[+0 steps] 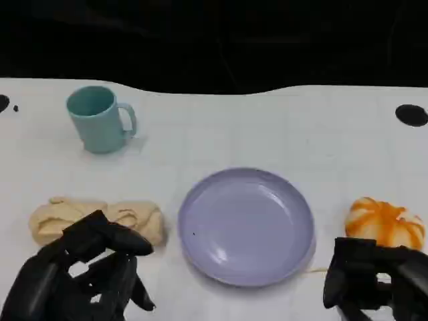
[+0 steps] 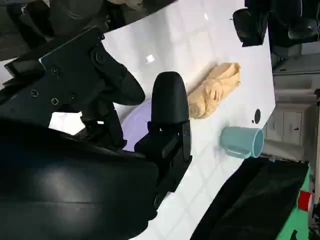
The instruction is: Grasp the towel on the left side of the plate with the left hand and place it into the plate.
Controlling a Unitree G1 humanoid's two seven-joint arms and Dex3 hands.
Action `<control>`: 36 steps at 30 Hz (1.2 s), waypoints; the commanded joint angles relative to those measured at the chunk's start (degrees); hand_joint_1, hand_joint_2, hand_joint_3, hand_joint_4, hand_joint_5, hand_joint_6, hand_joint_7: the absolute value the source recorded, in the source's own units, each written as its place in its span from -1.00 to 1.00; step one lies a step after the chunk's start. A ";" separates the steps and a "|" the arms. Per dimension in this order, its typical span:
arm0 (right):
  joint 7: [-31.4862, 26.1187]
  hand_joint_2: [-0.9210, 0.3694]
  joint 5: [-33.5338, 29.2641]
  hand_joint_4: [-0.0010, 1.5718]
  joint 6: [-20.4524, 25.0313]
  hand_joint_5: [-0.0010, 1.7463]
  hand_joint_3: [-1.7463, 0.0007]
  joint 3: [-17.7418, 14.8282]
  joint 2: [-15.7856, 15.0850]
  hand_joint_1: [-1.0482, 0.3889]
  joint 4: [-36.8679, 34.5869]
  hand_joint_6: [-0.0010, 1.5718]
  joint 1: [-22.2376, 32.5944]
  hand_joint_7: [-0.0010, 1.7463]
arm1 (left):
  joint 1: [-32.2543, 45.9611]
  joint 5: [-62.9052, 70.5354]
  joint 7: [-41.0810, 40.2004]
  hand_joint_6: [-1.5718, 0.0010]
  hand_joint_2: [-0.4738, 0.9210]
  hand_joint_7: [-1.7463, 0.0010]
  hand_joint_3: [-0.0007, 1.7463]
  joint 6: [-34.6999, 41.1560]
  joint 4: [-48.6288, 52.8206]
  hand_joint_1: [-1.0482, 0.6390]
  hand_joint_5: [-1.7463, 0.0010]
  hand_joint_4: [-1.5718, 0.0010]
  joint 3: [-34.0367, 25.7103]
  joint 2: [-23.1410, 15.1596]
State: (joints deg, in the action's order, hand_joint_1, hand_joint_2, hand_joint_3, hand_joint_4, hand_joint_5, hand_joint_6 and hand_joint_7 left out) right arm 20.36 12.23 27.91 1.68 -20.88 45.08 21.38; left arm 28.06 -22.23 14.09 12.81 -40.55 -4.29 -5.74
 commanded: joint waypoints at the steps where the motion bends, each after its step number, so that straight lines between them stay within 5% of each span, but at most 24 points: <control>1: -0.20 -0.38 0.35 -0.07 0.49 1.00 -0.42 -0.56 -0.40 0.40 0.48 -0.19 -0.18 0.76 | 0.23 0.03 -0.54 0.09 0.57 -0.70 0.01 0.30 -0.21 -0.13 -0.89 0.00 -0.27 -0.79; 30: -0.15 -0.39 0.19 -0.07 0.16 1.00 -0.42 -0.38 -0.37 0.40 0.60 -0.20 -0.04 0.76 | 0.21 -0.29 -0.66 0.09 0.58 -0.63 0.00 0.01 -0.12 -0.10 -0.88 0.06 -0.83 -0.59; 36: -0.49 -0.38 0.17 -0.06 0.81 1.00 -0.42 -0.02 -0.26 0.38 1.32 -0.19 0.09 0.77 | -0.28 -1.10 -2.54 -0.04 0.61 -0.05 -0.08 0.82 -0.88 -0.08 -0.46 0.05 -1.54 0.20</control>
State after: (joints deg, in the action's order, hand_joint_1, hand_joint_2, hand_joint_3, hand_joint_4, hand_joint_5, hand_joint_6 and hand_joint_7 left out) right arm 20.31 12.18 28.06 1.89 -20.88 45.39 21.38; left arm 27.88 -23.03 12.93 13.03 -40.57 -5.03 -5.33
